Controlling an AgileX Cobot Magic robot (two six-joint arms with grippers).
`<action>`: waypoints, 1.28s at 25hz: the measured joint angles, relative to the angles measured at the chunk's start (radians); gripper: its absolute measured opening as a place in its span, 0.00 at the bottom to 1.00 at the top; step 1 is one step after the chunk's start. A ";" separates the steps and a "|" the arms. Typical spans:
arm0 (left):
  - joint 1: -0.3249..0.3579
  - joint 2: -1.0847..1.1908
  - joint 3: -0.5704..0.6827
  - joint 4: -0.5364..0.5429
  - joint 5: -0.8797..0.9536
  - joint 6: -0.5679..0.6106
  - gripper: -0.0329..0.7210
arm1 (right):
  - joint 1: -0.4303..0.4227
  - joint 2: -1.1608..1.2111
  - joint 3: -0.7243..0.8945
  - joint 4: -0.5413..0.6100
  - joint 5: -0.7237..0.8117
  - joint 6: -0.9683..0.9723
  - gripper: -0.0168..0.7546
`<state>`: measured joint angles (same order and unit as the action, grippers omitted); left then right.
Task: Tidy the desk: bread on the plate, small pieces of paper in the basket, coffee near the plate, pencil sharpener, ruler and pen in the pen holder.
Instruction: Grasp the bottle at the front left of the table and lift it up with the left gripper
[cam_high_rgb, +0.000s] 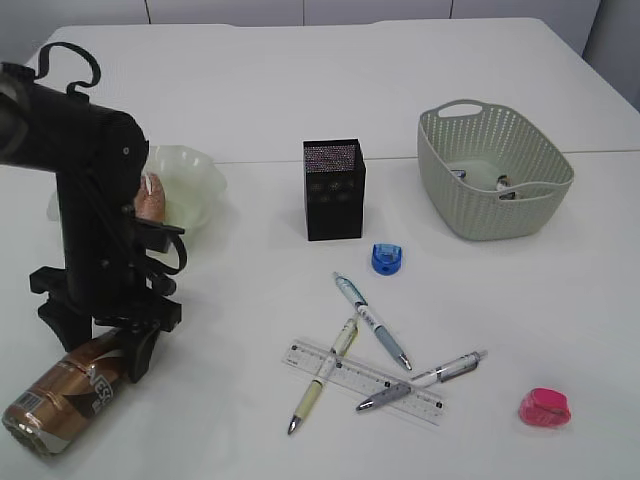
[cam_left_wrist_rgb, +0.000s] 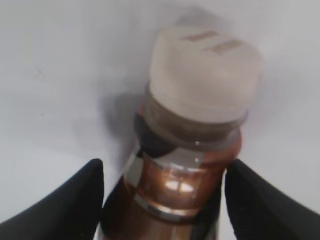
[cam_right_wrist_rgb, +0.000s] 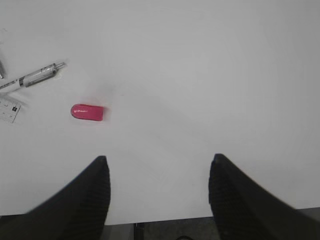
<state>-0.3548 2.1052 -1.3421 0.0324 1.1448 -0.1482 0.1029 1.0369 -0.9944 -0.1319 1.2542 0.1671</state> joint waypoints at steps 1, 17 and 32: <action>0.000 0.007 0.000 0.000 0.000 0.000 0.76 | 0.000 -0.002 0.000 0.000 0.000 0.000 0.65; 0.000 0.027 -0.004 0.004 0.000 0.000 0.44 | 0.000 -0.034 0.000 -0.018 0.000 -0.002 0.65; 0.000 -0.354 0.274 0.005 -0.300 -0.093 0.44 | 0.000 -0.056 0.000 -0.021 0.000 -0.002 0.65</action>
<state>-0.3548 1.7513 -1.0684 0.0376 0.8452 -0.2415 0.1029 0.9806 -0.9944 -0.1532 1.2542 0.1651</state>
